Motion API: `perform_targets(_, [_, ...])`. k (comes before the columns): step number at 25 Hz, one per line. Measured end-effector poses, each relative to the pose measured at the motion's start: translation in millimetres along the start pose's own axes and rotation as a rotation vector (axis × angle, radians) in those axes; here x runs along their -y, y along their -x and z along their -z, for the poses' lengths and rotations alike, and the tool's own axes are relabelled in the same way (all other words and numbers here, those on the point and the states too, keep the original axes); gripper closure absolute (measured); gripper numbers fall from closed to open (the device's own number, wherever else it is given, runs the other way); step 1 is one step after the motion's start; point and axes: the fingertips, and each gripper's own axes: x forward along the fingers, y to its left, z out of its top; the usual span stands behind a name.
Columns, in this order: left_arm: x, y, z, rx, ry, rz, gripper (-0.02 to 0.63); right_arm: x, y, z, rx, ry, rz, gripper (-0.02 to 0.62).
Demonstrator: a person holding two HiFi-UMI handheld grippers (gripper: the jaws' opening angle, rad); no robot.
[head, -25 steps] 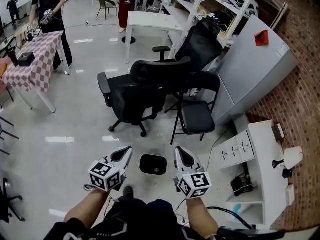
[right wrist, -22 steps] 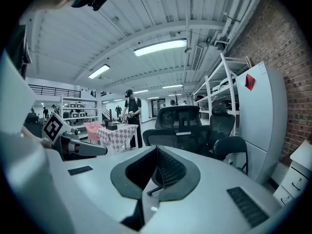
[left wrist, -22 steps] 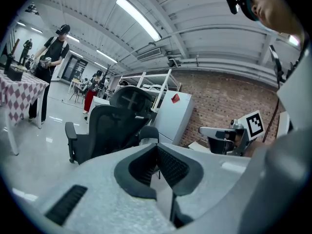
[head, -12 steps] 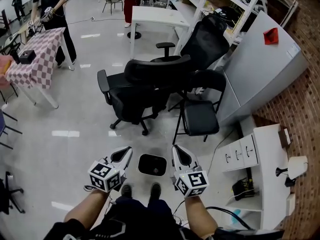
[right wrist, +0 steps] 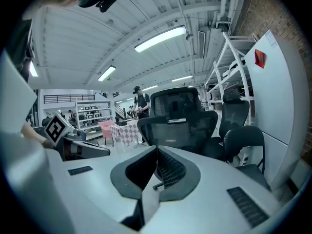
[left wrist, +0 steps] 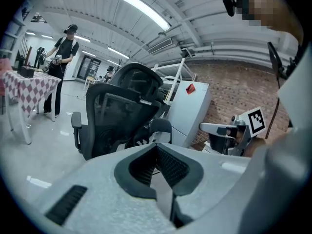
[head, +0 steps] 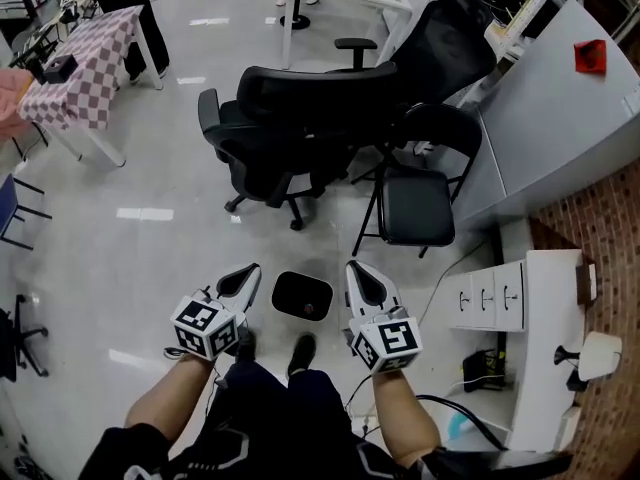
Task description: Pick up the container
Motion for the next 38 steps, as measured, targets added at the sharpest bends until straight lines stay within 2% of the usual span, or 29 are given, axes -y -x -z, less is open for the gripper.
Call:
perform_targets(5, [-12.3, -18.2, 19.3, -0.001, 0.045, -0.046, 0.597, 16.8, -14.8, 23.7, -0.015, 0.0, -0.036, 0.586])
perform_targets(9, [-25.6, -24.4, 51.8, -0.043, 0.076, -0.077, 0.595, 19.2, -23.7, 46.9, -0.043, -0.005, -0.054, 0.586])
perform_targets(13, [-43.4, -33.0, 87.8, -0.094, 0.101, -0.079, 0.595, 20.9, -33.1, 75.3, -0.078, -0.023, -0.048, 0.586])
perform_targets(23, [-95.6, -62.4, 156.5, -0.151, 0.136, -0.097, 0.597, 23.2, -71.6, 151.7, -0.155, -0.017, -0.043, 0.586])
perform_targets(26, [-104.0, -73.7, 185.6, -0.17, 0.13, -0.086, 0.595, 26.5, -80.3, 182.0, -0.163, -0.02, -0.037, 0.586])
perform_targets(31, [-131.4, -88.3, 230.4, -0.174, 0.2, -0.109, 0.597, 28.7, -97.4, 237.4, -0.19, -0.037, -0.038, 0.586])
perform_targets(38, [-165.5, -120.7, 313.3, -0.235, 0.209, -0.095, 0.595, 38.5, -118.6, 302.4, -0.197, -0.044, -0.057, 0.586])
